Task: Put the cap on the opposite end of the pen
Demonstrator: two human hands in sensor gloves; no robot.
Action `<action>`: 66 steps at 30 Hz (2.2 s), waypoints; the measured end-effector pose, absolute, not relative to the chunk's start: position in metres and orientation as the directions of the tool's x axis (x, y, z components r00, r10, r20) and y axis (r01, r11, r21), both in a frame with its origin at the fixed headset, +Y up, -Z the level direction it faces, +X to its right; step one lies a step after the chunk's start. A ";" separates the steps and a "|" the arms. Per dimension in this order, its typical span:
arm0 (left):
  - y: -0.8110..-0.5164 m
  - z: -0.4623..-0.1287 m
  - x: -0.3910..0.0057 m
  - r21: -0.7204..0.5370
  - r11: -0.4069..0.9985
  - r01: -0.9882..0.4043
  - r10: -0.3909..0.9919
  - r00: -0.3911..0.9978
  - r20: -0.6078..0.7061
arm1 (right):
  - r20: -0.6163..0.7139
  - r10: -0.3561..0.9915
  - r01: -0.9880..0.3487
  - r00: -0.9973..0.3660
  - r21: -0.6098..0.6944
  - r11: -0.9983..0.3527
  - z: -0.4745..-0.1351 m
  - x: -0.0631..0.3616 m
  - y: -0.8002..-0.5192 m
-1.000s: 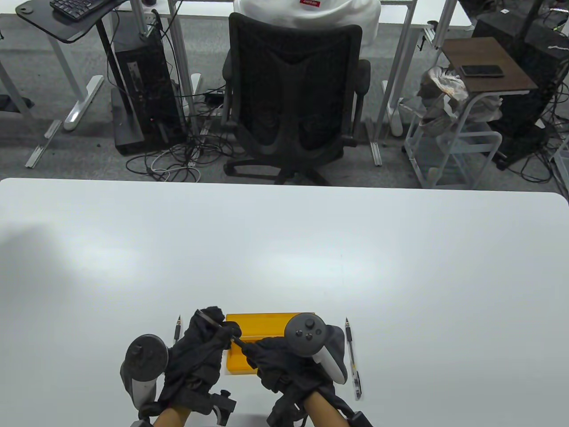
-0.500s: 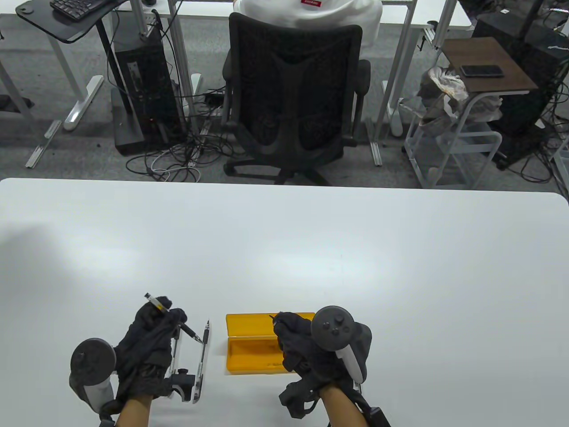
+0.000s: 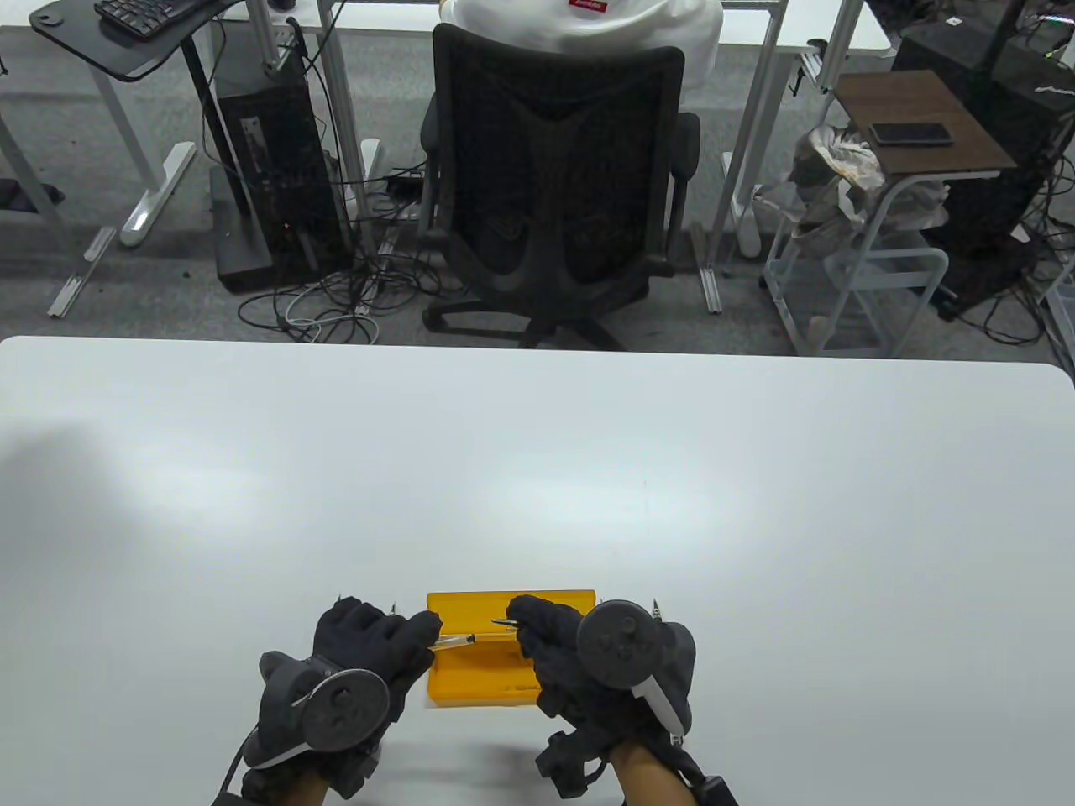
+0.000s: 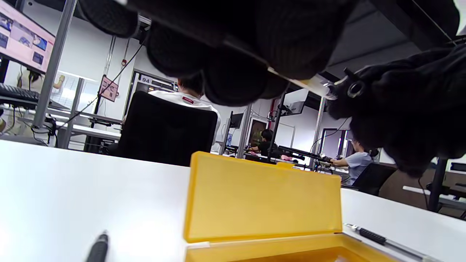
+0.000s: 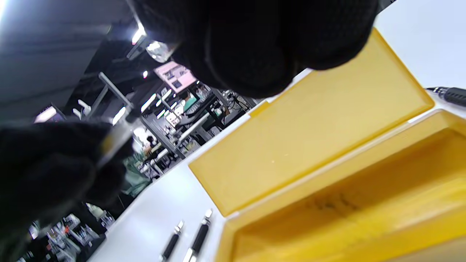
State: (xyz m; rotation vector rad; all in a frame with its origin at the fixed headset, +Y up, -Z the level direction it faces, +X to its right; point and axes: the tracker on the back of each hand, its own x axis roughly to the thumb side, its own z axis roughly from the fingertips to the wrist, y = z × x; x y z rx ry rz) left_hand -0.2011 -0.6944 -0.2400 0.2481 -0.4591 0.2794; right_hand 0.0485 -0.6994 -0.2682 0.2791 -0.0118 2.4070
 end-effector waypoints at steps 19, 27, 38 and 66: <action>-0.695 -0.235 -0.190 0.170 0.948 -0.270 0.147 0.843 0.518 | 0.286 0.616 -0.589 -0.734 0.185 -0.787 -0.264 0.032 -0.706; -0.692 -0.230 -0.179 0.205 0.948 -0.243 0.095 0.832 0.547 | 0.329 0.523 -0.505 -0.787 0.144 -0.851 -0.259 0.026 -0.699; -0.690 -0.228 -0.181 0.265 0.947 -0.179 0.010 0.846 0.534 | 0.369 0.500 -0.472 -0.784 0.170 -0.865 -0.255 0.016 -0.701; -0.722 -0.246 -0.215 -0.137 0.237 -0.962 0.970 0.226 0.086 | 0.208 0.796 -0.747 -0.569 0.273 -0.606 -0.267 0.036 -0.707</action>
